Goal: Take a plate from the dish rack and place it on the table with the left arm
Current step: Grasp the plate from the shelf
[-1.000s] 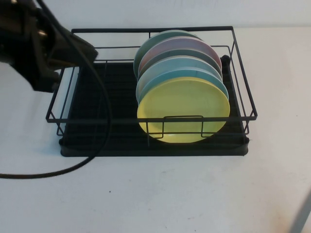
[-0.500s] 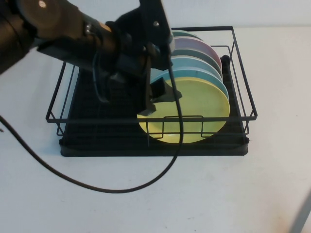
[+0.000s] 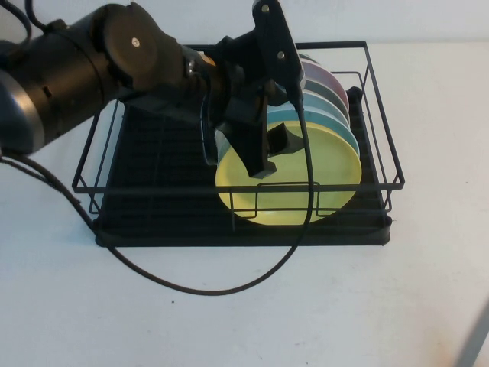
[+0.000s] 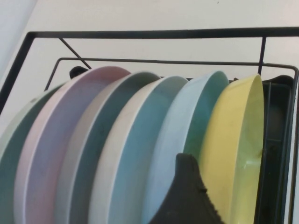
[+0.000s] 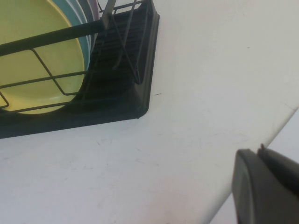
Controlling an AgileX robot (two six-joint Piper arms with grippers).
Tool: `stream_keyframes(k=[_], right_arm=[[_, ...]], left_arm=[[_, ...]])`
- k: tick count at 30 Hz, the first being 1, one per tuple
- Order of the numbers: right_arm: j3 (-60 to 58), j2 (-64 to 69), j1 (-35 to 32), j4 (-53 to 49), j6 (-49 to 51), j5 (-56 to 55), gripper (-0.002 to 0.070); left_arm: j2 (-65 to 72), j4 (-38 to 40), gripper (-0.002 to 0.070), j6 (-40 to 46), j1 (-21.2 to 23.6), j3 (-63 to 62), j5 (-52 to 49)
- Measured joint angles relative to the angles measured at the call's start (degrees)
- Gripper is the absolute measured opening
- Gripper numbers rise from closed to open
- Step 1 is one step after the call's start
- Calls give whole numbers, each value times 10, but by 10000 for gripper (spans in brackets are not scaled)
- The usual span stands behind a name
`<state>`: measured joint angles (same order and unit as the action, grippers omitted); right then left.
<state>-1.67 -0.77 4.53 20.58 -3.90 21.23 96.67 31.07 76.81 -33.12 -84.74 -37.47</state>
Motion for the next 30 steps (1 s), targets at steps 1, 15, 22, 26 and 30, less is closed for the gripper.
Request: stream_keyframes(k=[1,15,22,26,30], right_arm=[[0,0,0,0,0,0,-18],[0,0,0,0,0,0,-18],[0,0,0,0,0,0,-18],[0,0,0,0,0,0,-18],[0,0,0,0,0,0,-18]], left_arm=[[5,4,462,0,0,0,1],[48,19,462,21,-2,0,31],[63,21,400,23,-2,0,40],[64,21,248,23,-2,0,54],[63,19,82,25,-2,0,65]])
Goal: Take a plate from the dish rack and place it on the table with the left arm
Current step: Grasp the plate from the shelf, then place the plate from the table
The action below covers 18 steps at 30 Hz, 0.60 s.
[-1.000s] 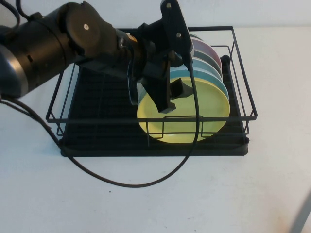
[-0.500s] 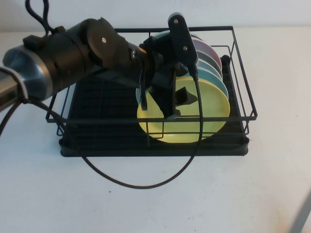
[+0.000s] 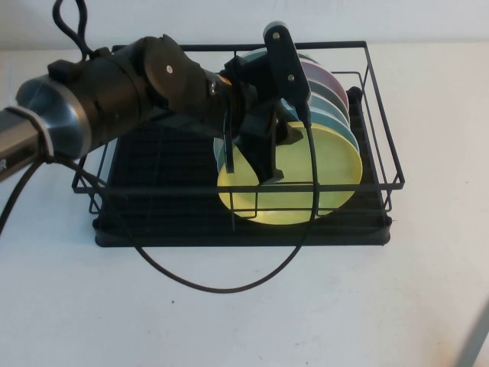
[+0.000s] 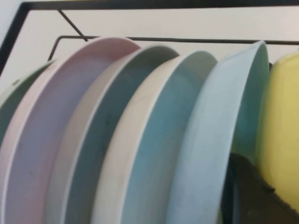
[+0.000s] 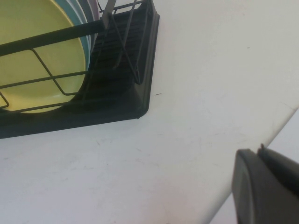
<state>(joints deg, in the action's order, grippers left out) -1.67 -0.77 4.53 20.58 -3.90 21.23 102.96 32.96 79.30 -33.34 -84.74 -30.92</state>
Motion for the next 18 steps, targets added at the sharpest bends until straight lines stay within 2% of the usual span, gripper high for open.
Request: stream_keyframes(k=[6,18], right_arm=[[0,0,0,0,0,0,-18],[0,0,0,0,0,0,-18]], left_arm=[[-27,-6,76,7,0,0,-3],[-181,8,74,-13,0,0,12]])
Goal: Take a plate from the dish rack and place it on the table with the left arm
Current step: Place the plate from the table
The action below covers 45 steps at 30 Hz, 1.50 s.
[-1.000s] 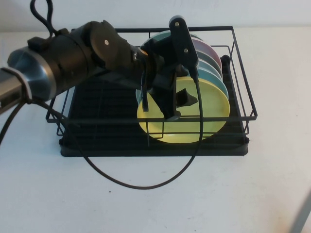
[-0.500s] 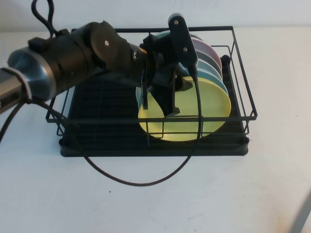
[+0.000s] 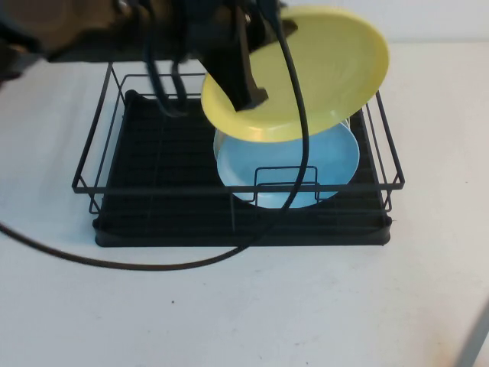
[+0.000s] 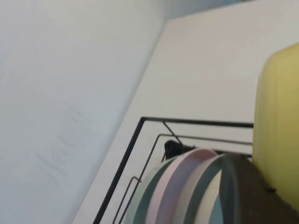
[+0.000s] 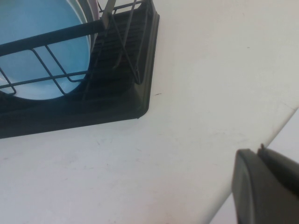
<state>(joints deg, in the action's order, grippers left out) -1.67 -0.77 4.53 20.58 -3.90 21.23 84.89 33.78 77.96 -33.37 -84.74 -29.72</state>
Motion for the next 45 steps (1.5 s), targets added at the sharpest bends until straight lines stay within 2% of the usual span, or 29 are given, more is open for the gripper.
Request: stream_keyframes(k=[4,11,14,16,23,26,31,35,39,45], right_arm=[[0,0,0,0,0,0,-18],[0,0,0,0,0,0,-18],[0,0,0,0,0,0,-18],[0,0,0,0,0,0,-18],[0,0,0,0,0,0,-18],[0,0,0,0,0,0,-18],[0,0,0,0,0,0,-18],[0,0,0,0,0,0,-18],[0,0,0,0,0,0,-18],[0,0,0,0,0,0,-18]], left_arm=[[-63,13,74,-117,0,0,-56],[-112,-18,74,-393,0,4,-249],[-113,-17,74,-469,0,43,-273],[-118,16,74,-487,0,90,-265],[-176,100,74,-501,5,291,-148],[-185,188,74,-488,21,386,-105],[-185,374,74,-387,54,523,-22],[-185,491,73,-312,113,590,22],[-185,552,73,-236,161,614,27],[-126,617,73,-137,176,615,3]])
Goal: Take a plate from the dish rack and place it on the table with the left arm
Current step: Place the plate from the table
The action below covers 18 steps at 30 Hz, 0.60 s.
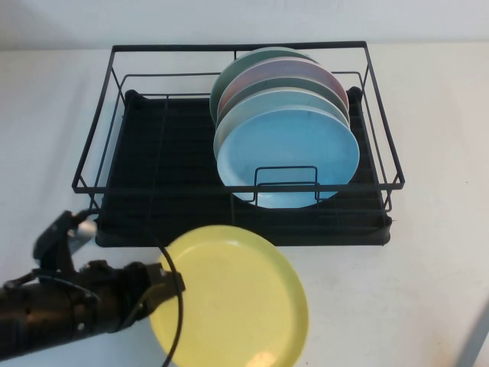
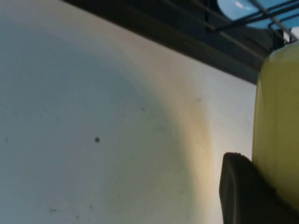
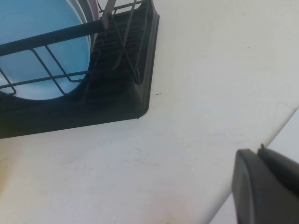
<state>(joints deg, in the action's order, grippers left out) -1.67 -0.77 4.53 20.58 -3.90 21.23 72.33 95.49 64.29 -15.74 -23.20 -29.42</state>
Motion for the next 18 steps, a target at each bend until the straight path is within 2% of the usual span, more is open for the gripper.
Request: stream_keyframes(k=[6,10,13,18], right_arm=[[0,0,0,0,0,0,-18],[0,0,0,0,0,0,-18],[0,0,0,0,0,0,-18],[0,0,0,0,0,0,-18]], left_arm=[[119,16,74,78,0,-8,-87],[185,20,98,114,0,-29,-131],[209,22,173,143,0,-45,-159],[214,24,363,190,0,-61,-167]])
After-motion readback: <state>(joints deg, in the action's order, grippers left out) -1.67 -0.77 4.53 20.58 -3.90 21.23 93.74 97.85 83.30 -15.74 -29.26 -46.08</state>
